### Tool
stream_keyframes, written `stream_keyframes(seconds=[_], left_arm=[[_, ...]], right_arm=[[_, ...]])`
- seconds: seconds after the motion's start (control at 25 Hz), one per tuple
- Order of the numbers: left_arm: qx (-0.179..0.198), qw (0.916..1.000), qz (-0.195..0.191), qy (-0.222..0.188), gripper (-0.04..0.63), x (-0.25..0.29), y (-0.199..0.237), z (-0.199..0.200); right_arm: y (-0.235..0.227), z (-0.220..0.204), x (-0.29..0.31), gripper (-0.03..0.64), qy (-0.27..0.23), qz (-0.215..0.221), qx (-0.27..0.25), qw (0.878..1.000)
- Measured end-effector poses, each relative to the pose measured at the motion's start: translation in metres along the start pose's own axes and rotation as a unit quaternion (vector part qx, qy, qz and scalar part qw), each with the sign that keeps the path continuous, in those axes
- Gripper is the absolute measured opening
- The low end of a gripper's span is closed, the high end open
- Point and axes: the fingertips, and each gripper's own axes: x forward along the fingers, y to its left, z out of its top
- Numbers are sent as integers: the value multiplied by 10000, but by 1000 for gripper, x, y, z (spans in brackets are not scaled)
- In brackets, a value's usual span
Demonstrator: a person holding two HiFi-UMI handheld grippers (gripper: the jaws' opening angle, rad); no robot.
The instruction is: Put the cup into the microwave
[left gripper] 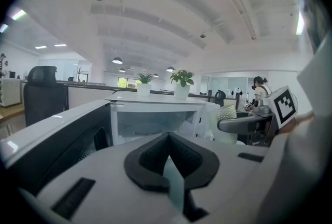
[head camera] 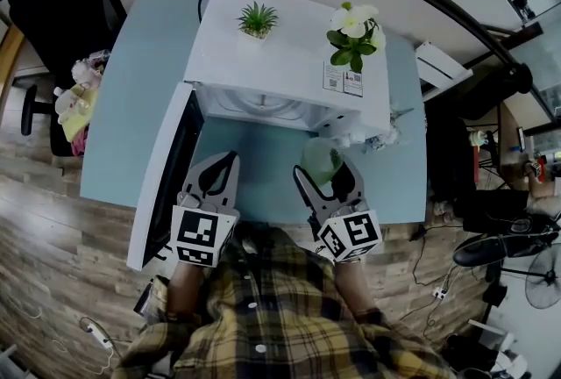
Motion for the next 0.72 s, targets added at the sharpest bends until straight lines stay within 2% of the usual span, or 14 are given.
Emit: stream_keyframes(seconds=[0.72], left_arm=[[-233,9987,360,272,-8,11,8,-22]], right_arm=[[8,-18,34,348,165,648,132,9977]])
